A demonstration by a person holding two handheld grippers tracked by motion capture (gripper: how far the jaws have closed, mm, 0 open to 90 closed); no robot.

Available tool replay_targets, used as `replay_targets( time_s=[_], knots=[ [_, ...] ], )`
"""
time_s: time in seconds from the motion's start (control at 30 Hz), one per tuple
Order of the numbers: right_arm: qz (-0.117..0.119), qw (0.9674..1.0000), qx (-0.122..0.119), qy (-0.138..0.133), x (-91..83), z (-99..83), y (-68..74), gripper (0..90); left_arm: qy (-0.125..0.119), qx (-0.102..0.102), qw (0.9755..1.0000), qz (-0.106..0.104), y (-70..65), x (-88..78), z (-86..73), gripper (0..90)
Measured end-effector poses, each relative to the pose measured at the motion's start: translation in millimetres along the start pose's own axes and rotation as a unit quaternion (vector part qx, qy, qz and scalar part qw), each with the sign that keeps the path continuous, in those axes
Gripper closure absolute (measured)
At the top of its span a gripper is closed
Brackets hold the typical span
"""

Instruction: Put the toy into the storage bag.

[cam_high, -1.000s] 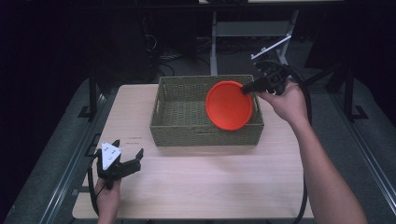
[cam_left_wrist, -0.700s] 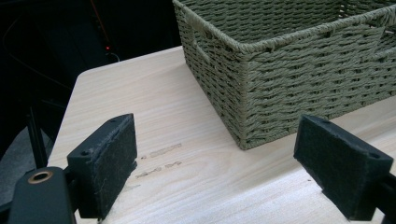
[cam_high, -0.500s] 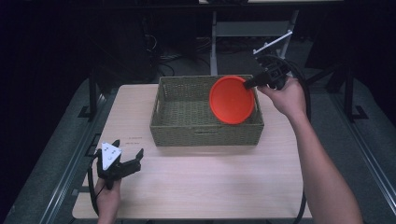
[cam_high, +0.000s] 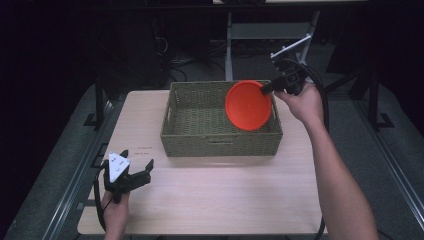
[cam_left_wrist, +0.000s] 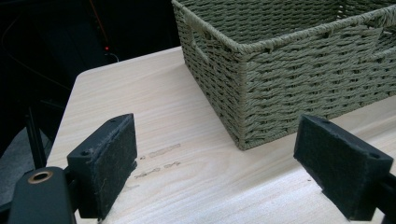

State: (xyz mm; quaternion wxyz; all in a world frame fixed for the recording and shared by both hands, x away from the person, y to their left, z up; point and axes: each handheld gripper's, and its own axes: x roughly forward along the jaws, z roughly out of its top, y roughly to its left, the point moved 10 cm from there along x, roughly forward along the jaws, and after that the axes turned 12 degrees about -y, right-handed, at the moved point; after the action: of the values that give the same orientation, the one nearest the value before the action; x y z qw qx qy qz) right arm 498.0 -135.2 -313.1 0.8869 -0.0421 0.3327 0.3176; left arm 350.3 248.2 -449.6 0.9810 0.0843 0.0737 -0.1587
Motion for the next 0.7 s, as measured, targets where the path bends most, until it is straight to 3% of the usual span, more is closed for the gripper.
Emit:
replay_targets(
  time_s=[0.7],
  knots=[
    [-0.011, 0.9997, 0.02, -0.005, 18.8, -2.6, -10.3, 82.0, 0.001, 0.0, 1.0, 0.0, 0.5, -0.5, 0.2, 12.8]
  ],
)
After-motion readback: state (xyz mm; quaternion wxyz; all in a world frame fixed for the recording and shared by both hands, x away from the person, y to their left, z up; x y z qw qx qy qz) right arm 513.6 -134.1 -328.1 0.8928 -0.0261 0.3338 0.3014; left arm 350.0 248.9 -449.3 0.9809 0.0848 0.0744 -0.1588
